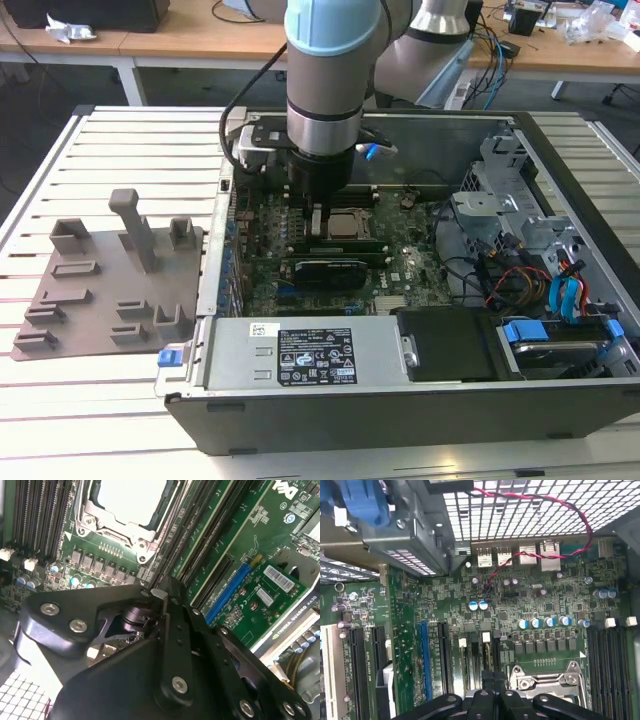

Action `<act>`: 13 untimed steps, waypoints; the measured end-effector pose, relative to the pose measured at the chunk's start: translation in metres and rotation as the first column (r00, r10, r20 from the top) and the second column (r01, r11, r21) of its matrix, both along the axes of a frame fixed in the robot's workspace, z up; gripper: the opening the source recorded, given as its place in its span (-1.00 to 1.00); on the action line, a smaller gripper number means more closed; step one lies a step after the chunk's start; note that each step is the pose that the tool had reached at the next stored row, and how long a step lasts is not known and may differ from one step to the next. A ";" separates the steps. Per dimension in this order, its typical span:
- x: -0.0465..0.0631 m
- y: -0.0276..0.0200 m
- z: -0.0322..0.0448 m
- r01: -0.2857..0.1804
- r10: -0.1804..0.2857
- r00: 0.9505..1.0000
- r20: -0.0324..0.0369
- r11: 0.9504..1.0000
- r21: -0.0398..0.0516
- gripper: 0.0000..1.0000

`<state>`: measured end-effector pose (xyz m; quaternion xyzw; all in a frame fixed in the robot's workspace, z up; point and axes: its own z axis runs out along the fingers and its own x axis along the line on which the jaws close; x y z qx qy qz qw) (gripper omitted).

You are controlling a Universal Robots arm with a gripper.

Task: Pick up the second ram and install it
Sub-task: 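Press down the second ram until it locks into place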

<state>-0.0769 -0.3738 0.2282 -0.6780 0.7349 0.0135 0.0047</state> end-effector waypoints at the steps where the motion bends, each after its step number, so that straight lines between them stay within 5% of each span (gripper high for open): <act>1: 0.000 0.0000 0.0000 0.000 0.000 1.000 0.000 1.000 0.000 -0.80; 4: 0.006 0.0002 0.0124 0.000 0.000 1.000 -0.002 1.000 0.003 -0.80; 7: 0.036 0.0001 0.0132 0.000 0.000 1.000 -0.030 1.000 0.007 -0.80; 8: 0.040 0.0000 0.0147 0.000 0.000 0.999 -0.033 1.000 0.007 -0.80; 11: 0.042 0.0001 0.0317 0.000 0.000 0.999 -0.034 1.000 0.007 -0.80; 13: 0.042 0.0001 0.0539 0.000 0.000 0.999 -0.034 1.000 0.007 -0.80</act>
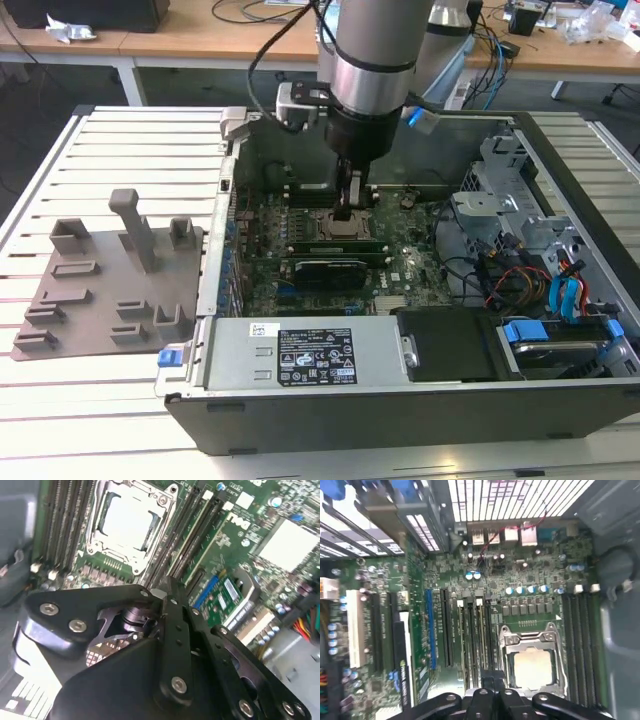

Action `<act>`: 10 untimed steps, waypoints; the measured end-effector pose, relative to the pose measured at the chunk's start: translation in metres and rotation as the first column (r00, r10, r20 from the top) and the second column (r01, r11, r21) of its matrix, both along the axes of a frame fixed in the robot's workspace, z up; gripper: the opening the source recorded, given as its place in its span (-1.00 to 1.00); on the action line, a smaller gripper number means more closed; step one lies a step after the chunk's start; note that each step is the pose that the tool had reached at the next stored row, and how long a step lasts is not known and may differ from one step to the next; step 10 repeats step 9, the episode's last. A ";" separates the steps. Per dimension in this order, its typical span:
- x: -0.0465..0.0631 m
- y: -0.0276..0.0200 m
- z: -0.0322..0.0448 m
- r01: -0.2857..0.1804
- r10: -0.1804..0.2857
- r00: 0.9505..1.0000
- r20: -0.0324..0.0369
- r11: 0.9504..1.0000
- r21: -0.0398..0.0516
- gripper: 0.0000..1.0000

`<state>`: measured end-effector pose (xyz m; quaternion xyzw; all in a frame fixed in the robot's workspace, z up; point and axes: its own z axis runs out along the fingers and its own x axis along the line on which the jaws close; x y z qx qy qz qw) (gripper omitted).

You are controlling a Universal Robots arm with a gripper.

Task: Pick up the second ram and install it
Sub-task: 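Press down the second ram until it locks into place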

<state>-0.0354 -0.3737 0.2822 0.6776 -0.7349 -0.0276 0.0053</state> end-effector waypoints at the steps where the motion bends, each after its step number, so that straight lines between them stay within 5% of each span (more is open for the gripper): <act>1: 0.000 0.0000 0.0076 0.000 0.000 1.000 0.000 1.000 0.000 -0.80; 4: 0.000 0.0000 0.0346 0.000 0.000 1.000 0.000 1.000 0.000 -0.80; 10: 0.000 0.0000 0.0362 0.000 0.000 1.000 0.000 1.000 0.000 -0.80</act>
